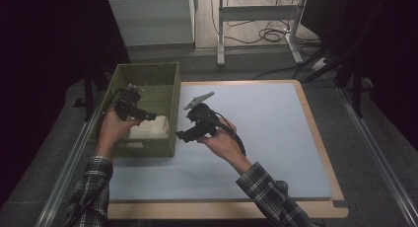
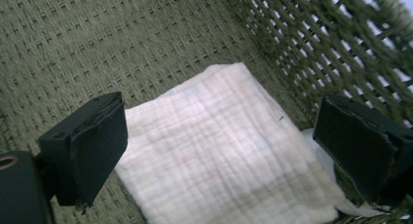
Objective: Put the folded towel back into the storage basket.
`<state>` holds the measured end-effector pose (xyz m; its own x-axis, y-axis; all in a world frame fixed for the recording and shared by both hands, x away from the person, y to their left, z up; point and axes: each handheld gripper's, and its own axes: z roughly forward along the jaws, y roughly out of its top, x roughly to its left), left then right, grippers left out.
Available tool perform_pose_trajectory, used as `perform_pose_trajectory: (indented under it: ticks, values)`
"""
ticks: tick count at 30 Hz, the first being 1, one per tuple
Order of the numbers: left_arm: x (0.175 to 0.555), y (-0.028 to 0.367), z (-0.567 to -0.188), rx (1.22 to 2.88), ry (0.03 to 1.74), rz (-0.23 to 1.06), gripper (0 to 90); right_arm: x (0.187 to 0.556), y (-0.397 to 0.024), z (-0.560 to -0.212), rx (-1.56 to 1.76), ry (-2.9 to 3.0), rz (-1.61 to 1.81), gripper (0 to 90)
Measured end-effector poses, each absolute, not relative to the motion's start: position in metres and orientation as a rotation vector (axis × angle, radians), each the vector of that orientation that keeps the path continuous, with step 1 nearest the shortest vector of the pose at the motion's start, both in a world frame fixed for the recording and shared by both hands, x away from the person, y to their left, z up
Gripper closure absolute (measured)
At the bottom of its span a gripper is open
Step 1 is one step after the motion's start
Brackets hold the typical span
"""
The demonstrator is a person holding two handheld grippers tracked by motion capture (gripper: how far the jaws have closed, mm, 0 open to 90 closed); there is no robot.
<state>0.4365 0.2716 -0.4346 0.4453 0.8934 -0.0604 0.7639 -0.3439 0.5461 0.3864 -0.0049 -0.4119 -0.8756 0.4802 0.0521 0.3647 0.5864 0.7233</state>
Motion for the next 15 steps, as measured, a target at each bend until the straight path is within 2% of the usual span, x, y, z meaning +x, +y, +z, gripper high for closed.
perform_pose_trajectory:
  ticks: [15]
  values:
    - [0.433, 0.256, -0.421, 2.139, 1.344, 0.368, 4.3, 0.377, -0.049, -0.432, 0.686, 2.661, 1.139, 11.3]
